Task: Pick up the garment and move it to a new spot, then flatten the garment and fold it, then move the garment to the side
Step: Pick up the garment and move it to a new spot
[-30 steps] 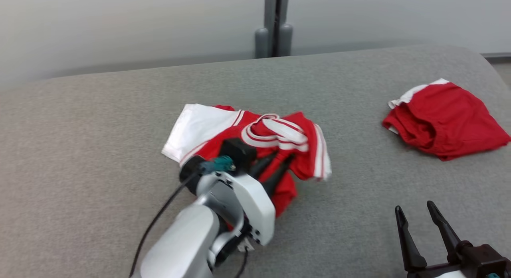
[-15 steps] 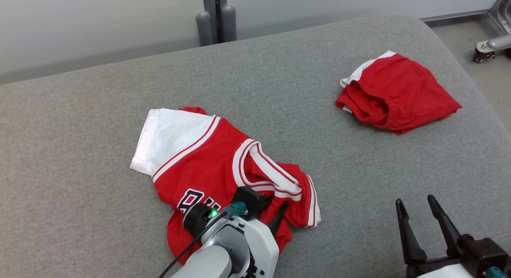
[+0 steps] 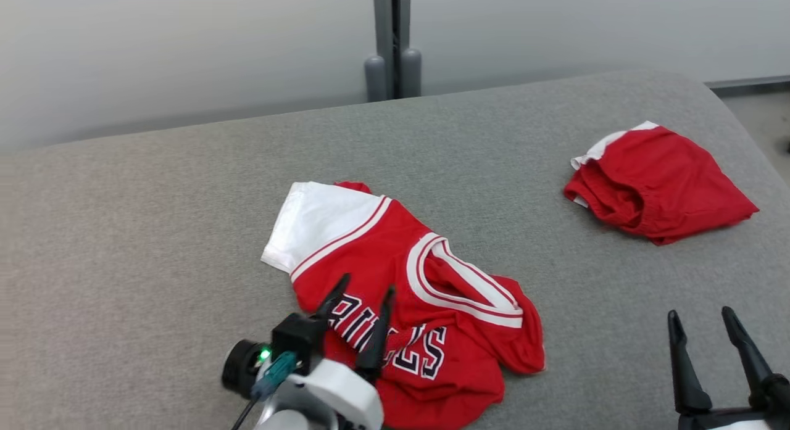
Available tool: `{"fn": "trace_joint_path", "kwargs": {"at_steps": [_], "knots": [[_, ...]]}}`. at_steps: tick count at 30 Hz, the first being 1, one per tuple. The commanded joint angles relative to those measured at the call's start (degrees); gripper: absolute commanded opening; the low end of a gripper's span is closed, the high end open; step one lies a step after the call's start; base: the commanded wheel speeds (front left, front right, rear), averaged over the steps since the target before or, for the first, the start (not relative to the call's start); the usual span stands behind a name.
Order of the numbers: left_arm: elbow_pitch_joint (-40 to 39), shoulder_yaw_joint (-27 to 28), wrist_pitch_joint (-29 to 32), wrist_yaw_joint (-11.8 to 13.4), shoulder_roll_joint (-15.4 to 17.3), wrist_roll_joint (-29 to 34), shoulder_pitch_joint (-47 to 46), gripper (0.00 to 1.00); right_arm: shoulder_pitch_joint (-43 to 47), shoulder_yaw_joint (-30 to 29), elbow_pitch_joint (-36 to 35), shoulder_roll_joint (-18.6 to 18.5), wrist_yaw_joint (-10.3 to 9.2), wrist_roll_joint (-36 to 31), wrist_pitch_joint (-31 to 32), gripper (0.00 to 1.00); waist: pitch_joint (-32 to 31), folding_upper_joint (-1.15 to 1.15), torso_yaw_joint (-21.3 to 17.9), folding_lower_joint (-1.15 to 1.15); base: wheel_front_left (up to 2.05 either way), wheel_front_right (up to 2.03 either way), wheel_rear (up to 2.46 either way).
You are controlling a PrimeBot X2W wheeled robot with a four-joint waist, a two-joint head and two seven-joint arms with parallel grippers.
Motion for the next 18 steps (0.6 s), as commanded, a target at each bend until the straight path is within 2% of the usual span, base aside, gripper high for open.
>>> {"fn": "trace_joint_path", "kwargs": {"at_steps": [1,6,9,14,18], "knots": [[-1.59,1.86,-0.82,1.35,1.51,0.48,2.63,1.0,0.56,-1.02,-0.53,-0.34,-0.01,-0.36,-0.25,1.0,-2.19,0.0,3.06,0.0,0.0,0.0,0.0],[-7.54,9.38,-1.42,4.14,5.09,2.26,11.33,1.0,1.67,-3.29,-1.25,-0.35,-0.01,-1.91,-0.24,1.0,-4.16,0.0,6.49,0.0,0.0,0.0,0.0],[-10.84,15.01,-1.42,3.61,5.97,3.99,17.68,1.0,2.34,-4.06,-0.96,-0.34,-0.01,-2.95,-0.25,1.0,-5.33,0.0,8.11,0.0,0.0,0.0,0.0],[-12.74,24.33,-1.45,0.6,6.32,8.76,26.14,1.0,3.5,-3.76,0.31,-0.34,-0.01,-3.41,-0.25,1.0,-7.03,0.0,10.11,0.0,0.0,0.0,0.0],[-12.57,31.76,-1.46,-2.88,4.22,11.74,30.24,1.0,4.45,-3.28,1.55,-0.35,-0.01,-2.56,-0.24,1.0,-8.18,0.0,11.28,0.0,0.0,0.0,0.0]]}}
